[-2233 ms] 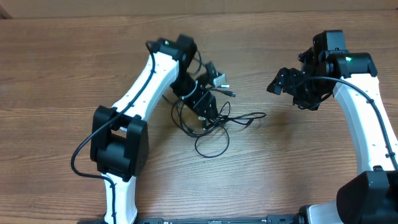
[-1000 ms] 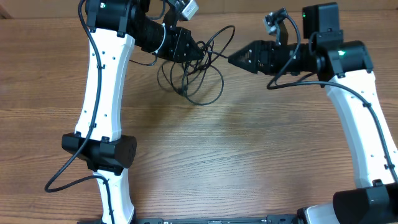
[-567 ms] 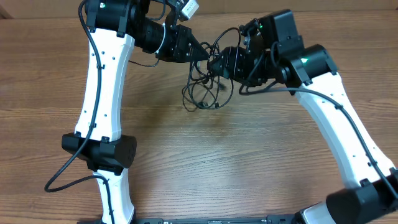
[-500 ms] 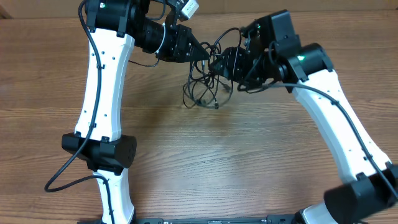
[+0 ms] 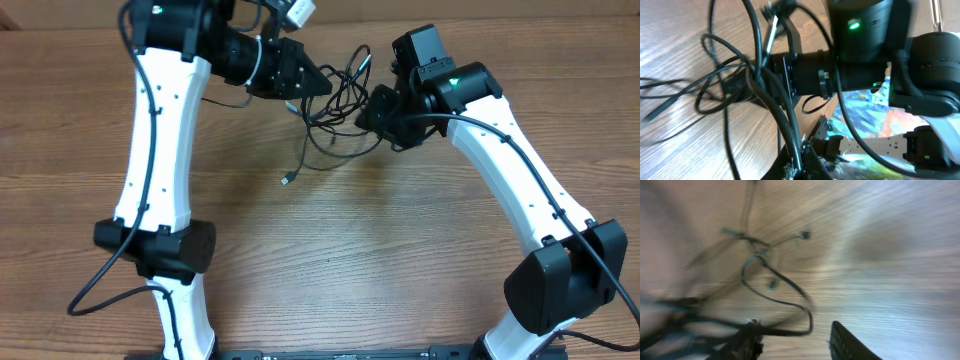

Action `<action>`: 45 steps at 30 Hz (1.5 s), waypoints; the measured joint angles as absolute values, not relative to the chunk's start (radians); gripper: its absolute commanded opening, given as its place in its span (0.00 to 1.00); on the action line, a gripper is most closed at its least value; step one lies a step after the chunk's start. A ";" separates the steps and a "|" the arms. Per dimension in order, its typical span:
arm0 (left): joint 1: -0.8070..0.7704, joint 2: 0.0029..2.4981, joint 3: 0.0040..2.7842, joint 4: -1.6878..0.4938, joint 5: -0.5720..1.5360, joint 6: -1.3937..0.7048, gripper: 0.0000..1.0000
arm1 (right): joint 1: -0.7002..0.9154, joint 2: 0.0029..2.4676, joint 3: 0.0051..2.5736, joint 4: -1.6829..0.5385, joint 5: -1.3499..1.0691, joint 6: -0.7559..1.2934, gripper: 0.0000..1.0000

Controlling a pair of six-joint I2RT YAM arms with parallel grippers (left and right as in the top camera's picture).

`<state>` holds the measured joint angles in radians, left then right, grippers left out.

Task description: Untangle cables

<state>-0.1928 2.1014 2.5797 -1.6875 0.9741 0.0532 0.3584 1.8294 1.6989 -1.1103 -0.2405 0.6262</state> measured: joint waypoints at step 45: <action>-0.046 1.995 2.586 -1.676 0.884 0.027 0.04 | 0.246 1.750 1.793 -1.221 -0.653 0.125 0.77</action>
